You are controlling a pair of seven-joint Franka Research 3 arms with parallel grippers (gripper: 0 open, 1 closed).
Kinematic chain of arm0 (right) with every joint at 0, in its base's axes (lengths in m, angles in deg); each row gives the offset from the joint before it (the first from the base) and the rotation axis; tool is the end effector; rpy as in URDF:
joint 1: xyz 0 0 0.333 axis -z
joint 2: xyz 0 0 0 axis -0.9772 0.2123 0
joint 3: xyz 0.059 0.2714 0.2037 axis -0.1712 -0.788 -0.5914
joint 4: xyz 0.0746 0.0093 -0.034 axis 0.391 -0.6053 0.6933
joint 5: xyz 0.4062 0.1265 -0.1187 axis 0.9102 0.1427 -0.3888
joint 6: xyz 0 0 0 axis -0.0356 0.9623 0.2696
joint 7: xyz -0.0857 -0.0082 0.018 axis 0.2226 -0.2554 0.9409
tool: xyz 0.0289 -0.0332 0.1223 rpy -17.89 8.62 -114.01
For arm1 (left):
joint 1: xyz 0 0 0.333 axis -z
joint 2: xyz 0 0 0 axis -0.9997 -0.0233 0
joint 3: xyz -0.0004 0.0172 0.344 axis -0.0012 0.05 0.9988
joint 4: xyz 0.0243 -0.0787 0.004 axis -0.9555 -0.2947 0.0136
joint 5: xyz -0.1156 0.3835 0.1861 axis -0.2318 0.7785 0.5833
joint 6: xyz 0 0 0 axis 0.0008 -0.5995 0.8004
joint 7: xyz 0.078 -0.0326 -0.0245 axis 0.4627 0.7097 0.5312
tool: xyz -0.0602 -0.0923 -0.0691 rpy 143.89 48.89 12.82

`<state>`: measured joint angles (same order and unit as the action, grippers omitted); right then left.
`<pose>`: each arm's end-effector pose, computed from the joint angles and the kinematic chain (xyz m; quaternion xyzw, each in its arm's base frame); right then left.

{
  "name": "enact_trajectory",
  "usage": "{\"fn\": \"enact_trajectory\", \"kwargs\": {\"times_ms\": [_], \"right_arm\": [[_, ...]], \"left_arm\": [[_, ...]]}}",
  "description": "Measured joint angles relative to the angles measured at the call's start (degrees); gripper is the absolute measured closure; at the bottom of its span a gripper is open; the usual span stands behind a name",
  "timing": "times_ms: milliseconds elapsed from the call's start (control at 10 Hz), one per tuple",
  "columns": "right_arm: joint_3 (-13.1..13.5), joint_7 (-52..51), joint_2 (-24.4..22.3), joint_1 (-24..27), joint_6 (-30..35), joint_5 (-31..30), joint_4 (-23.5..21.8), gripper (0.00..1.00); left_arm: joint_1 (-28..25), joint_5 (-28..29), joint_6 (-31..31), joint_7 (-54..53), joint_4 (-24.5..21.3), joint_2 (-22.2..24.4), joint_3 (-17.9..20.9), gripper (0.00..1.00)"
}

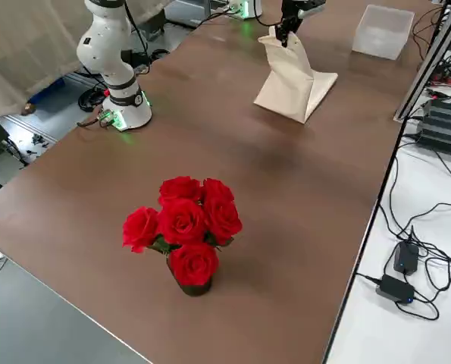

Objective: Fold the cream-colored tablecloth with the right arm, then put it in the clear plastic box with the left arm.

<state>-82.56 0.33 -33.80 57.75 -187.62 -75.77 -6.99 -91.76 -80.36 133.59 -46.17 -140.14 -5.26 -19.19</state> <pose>0.5354 0.4477 0.4009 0.9870 -0.1564 -0.0094 0.0347 0.6237 -0.0046 0.6213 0.9995 -0.0242 0.0146 0.0107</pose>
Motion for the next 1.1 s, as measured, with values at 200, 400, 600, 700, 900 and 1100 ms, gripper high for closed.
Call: {"fn": "enact_trajectory", "kwargs": {"times_ms": [200, 400, 600, 700, 900, 1100], "right_arm": [[0.0, 1.2, 1.1, -1.0, -0.7, -0.5, 0.0, 0.92], [0.0, 2.7, 2.6, -1.5, -1.5, -1.6, 0.0, 0.92], [0.0, 3.5, 3.4, -1.7, -3.6, -1.6, 0.0, 0.92], [0.0, 3.7, 3.7, -2.2, -3.8, -1.6, 0.1, 0.92], [0.0, 5.2, 4.6, -3.4, -5.1, -1.7, 0.1, 0.92], [0.0, 7.2, 6.2, -4.0, -7.7, -2.7, 0.1, 0.92]], "left_arm": [[0.0, 0.0, 0.0, 0.0, 0.0, 0.0, 0.0, 0.0], [0.0, 0.0, 0.0, 0.0, 0.0, 0.0, 0.0, 0.0], [0.0, 0.0, 0.0, 0.0, 0.0, 0.0, 0.0, 0.0], [0.0, 0.0, 0.0, 0.0, 0.0, 0.0, 0.0, 0.0], [0.0, 0.0, 0.0, 0.0, 0.0, 0.0, 0.0, 0.0], [0.0, 0.0, 0.0, 0.0, 0.0, 0.0, 0.0, 0.0]]}}
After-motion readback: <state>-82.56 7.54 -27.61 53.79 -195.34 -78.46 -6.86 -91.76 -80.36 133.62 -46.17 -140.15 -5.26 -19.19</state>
